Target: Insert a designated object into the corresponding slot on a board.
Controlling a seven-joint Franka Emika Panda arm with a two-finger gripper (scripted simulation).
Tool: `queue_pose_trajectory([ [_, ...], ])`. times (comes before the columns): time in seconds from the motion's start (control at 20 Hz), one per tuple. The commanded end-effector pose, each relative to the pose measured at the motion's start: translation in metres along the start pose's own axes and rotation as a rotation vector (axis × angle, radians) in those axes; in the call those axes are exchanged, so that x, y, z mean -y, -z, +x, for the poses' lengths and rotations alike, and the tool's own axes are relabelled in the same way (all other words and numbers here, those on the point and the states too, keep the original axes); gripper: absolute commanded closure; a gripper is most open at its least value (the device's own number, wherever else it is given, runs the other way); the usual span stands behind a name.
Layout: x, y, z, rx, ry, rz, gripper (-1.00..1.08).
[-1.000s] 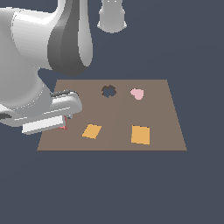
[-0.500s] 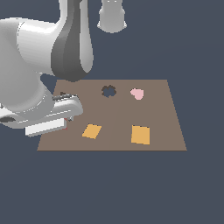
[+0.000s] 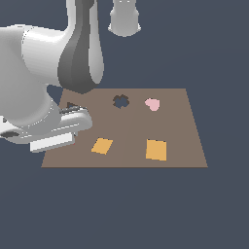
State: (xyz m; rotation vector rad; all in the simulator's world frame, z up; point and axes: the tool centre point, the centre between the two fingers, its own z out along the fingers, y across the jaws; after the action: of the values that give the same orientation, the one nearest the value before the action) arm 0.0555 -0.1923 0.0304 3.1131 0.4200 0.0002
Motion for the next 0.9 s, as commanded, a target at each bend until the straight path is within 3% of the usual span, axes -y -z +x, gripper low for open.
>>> queue_pose_trajectory([
  [0.0, 0.000, -0.001, 0.000, 0.000, 0.001, 0.000, 1.08],
  [0.45, -0.001, 0.000, -0.002, 0.000, -0.021, 0.000, 1.08],
  [0.85, -0.005, 0.001, -0.014, 0.000, -0.145, 0.000, 1.08],
])
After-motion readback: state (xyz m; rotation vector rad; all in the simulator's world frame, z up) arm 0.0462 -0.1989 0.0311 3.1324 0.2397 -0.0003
